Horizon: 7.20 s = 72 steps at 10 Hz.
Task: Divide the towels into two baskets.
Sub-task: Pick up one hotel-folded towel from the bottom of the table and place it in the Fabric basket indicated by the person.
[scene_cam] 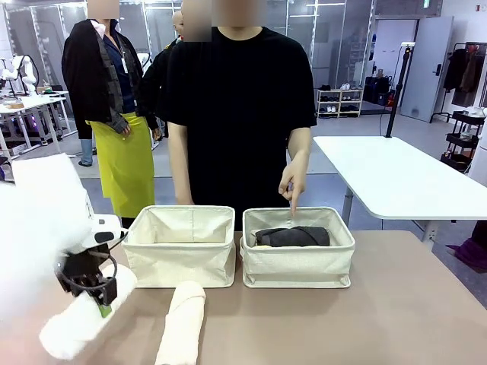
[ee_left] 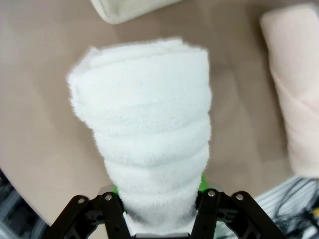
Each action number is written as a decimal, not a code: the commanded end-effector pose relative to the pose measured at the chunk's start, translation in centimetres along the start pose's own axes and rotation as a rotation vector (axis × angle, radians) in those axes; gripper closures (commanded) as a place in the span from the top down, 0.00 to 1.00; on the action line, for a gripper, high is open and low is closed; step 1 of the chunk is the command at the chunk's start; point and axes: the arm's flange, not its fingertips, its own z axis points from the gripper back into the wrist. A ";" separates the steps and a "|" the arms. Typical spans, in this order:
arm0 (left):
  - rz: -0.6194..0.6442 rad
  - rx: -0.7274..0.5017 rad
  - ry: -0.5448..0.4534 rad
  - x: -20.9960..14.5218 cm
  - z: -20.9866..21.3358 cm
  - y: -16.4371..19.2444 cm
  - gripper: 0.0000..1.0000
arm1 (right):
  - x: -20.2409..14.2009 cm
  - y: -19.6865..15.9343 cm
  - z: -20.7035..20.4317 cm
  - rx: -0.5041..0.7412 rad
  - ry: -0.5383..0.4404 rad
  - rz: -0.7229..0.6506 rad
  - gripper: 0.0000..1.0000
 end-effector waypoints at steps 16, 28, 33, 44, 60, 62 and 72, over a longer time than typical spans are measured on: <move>-1.105 0.300 -0.403 12.6 20.0 -17.0 0.56 | 0.1 0.2 0.0 0.011 -0.012 0.014 1.00; -1.557 0.322 -0.298 35.1 17.8 -33.5 0.56 | 0.1 0.2 0.0 0.011 -0.012 0.014 1.00; -1.454 0.281 -0.181 37.2 11.2 -35.4 0.56 | 0.1 0.2 0.0 0.011 -0.012 0.014 1.00; -1.287 0.332 -0.147 37.1 6.8 -34.8 0.99 | 0.1 0.2 0.0 0.011 -0.012 0.014 1.00; -1.219 0.297 -0.086 34.0 8.0 -32.1 1.00 | 0.1 0.2 0.0 0.011 -0.012 0.014 1.00; -1.116 0.203 -0.181 28.1 9.7 -28.7 1.00 | 0.1 0.2 0.0 0.011 -0.012 0.014 1.00; -0.548 -0.490 -0.459 0.6 6.7 -4.6 1.00 | 0.1 0.2 0.0 0.011 -0.012 0.014 1.00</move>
